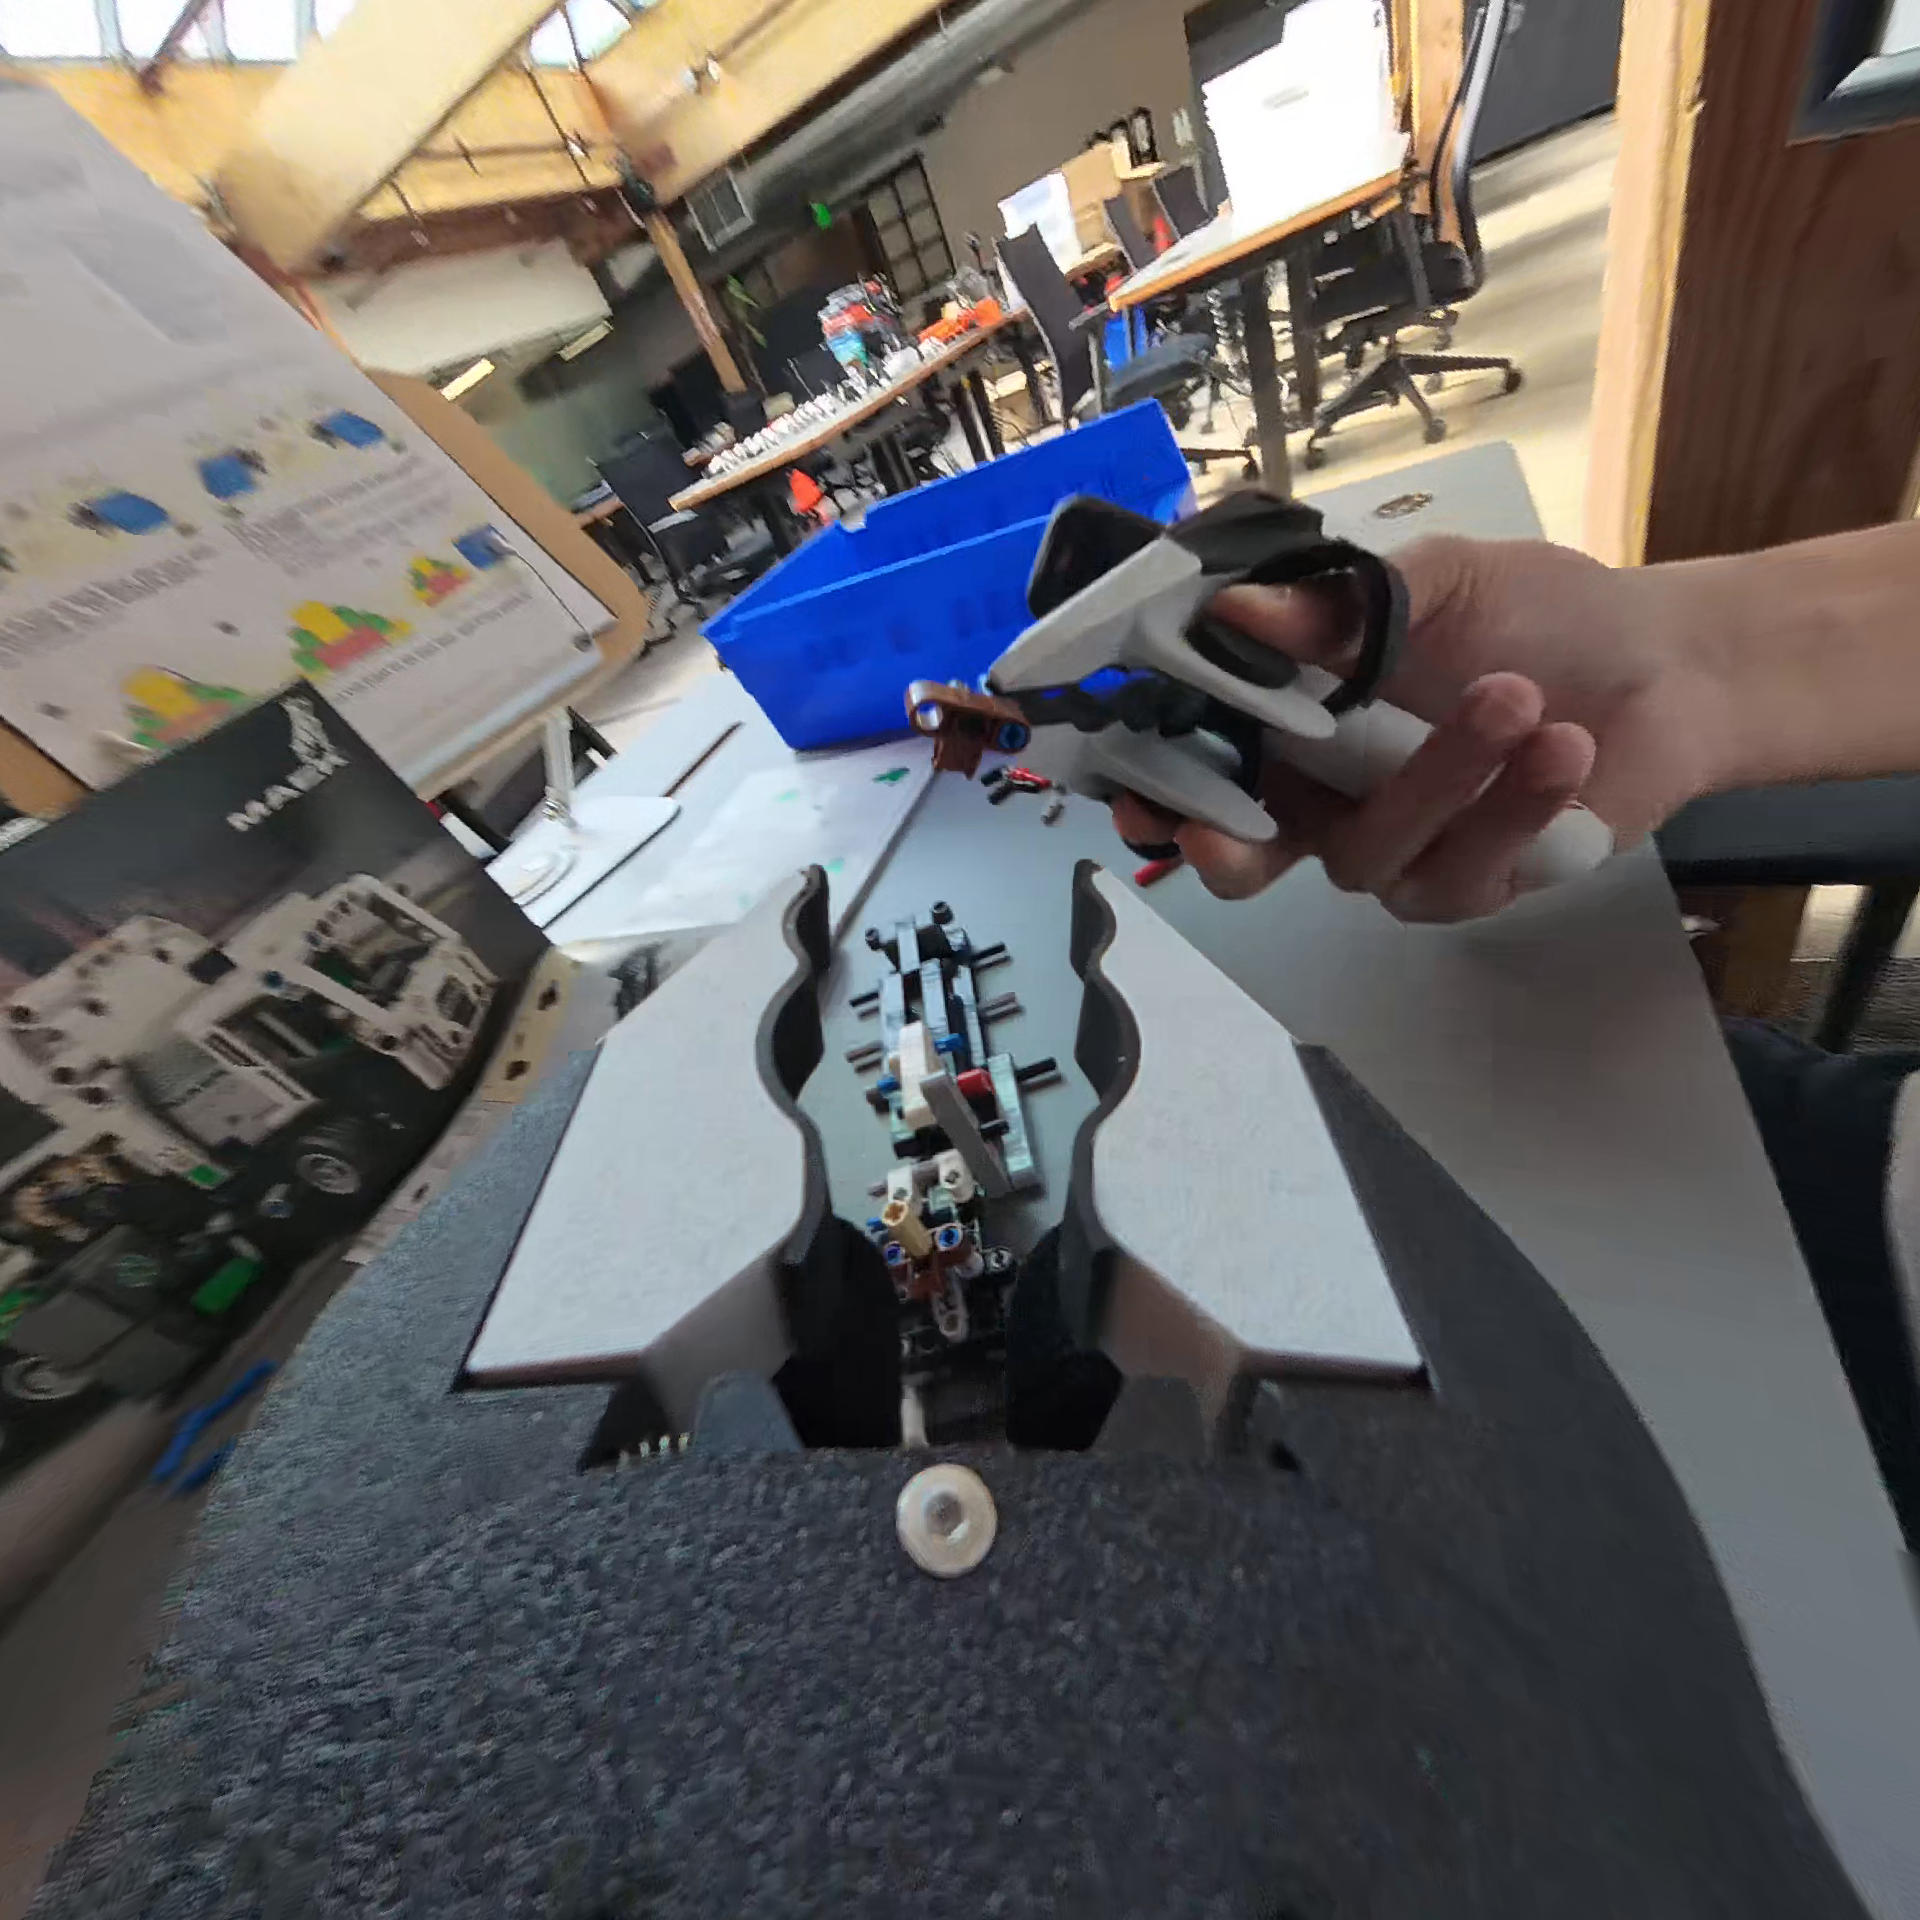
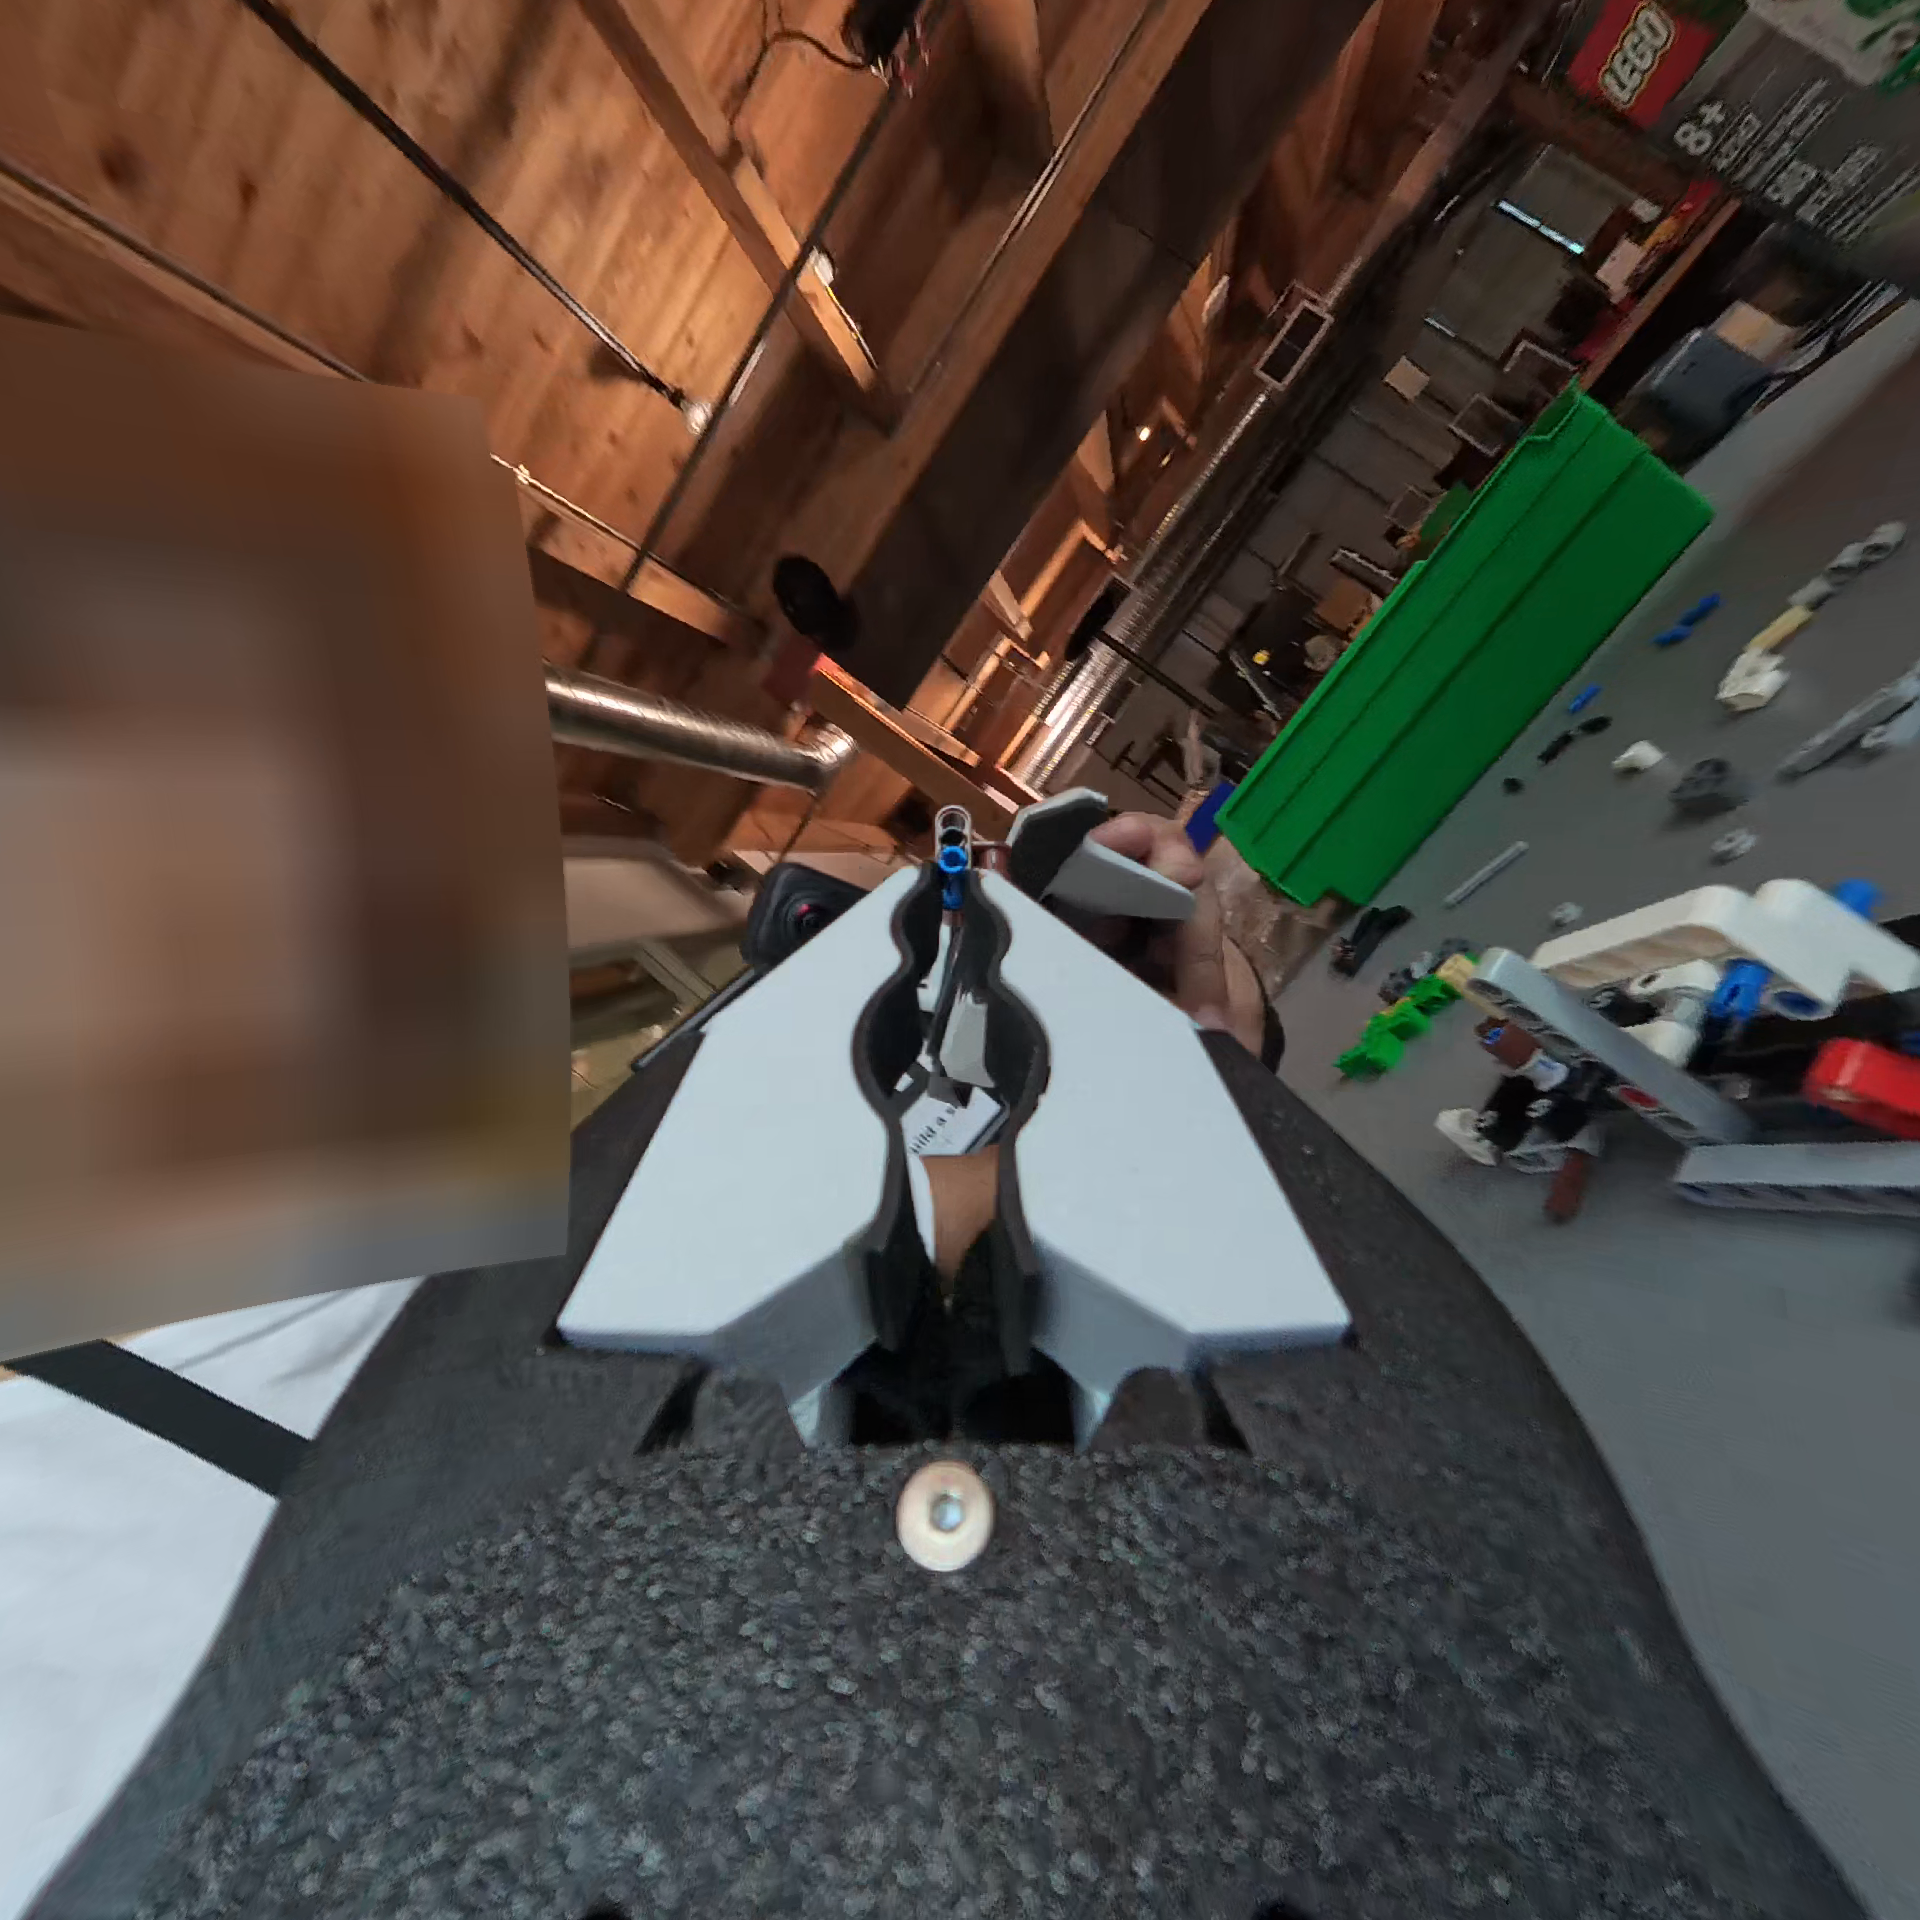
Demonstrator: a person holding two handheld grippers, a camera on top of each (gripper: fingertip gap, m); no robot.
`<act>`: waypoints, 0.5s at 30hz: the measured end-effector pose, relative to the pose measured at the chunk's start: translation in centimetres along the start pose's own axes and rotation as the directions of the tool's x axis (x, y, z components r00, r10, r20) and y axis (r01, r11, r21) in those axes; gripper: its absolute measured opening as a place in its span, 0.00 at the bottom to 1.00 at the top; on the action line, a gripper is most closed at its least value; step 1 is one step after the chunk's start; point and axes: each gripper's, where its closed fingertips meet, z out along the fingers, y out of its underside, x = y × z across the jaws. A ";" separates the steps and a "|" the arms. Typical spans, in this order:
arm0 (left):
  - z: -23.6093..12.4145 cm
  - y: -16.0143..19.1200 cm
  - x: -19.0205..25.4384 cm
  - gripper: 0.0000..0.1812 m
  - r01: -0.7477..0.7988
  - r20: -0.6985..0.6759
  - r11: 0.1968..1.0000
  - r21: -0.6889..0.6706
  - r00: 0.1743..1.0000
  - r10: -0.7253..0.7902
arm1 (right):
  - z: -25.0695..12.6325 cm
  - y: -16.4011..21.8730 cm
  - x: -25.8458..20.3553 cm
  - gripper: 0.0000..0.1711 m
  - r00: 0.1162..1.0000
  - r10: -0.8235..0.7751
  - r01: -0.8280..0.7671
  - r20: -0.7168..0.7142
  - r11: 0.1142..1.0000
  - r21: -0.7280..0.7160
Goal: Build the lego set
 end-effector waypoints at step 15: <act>-0.4 -0.6 -0.1 0.10 0.179 -0.089 0.983 0.044 0.981 -0.175 | 2.3 1.7 1.1 0.02 0.992 0.082 -0.089 0.092 0.993 0.076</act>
